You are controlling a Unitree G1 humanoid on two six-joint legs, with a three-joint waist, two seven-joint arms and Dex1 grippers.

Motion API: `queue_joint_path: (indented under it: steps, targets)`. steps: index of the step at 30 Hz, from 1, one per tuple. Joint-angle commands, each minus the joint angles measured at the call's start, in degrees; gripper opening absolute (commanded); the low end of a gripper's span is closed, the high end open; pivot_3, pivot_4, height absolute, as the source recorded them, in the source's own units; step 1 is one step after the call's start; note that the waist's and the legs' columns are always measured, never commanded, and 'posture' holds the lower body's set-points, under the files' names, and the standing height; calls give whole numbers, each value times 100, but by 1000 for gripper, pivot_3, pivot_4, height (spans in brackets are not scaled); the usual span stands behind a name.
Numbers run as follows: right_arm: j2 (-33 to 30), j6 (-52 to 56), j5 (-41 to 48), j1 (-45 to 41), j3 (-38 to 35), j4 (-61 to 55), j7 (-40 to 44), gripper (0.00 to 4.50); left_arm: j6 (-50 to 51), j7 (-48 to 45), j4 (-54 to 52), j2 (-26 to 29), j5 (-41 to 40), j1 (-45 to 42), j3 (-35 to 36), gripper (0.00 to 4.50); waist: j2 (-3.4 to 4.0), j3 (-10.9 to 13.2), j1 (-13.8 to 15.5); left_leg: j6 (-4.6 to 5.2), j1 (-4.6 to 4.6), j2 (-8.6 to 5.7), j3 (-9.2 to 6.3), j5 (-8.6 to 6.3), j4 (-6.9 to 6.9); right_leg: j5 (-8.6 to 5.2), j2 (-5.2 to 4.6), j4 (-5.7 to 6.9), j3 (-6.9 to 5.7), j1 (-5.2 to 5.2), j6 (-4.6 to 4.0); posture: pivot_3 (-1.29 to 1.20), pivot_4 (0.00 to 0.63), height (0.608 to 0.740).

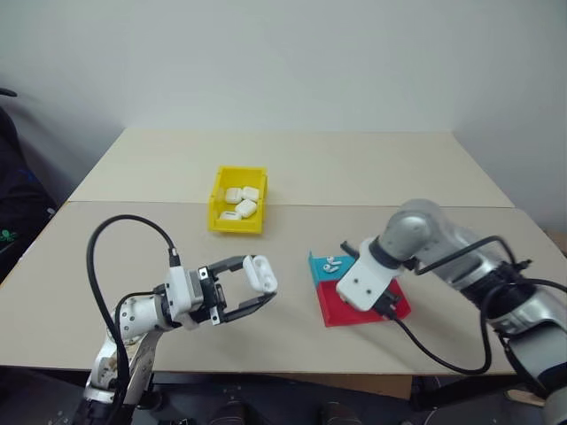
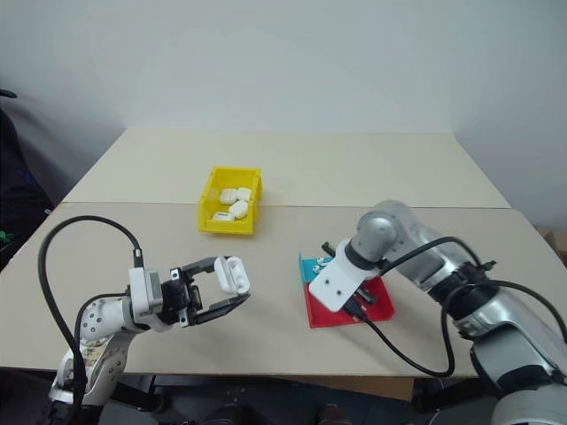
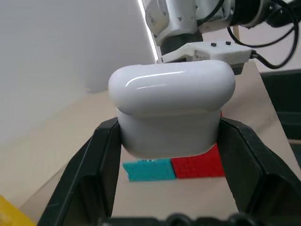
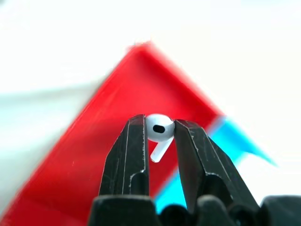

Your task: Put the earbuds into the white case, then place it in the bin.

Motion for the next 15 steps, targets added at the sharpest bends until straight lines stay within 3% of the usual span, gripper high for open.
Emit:
queue_joint_path:
  steps: [1, 9, 15]
  targets:
    - [-347, 1169, 1217, 176, -1244, -539, 14, 635, 263, 36, -365, -59, -429, -374, -66, 2767, 0, 0, 3, 0, 0, 0, -1, 0, 0, 0, 1, 0, -1, 0, 0, 0, 150, 740]
    - [-189, 2908, 3044, 771, -3585, -1193, -1535, 635, 1238, 38, -531, -5, -916, -1131, -286, 2767, -2, 1, -32, 0, 1, -1, -4, 0, -1, 0, 4, 0, 1, 2, 1, 0, 150, 740]
    - [580, 3506, 4374, 594, -4366, -1469, -2520, 635, 2017, 6, -731, 286, -1146, -1585, -303, 2767, -2, 1, -70, 0, 3, 1, -7, 0, -4, 0, 10, -1, 4, 1, 1, 0, 150, 740]
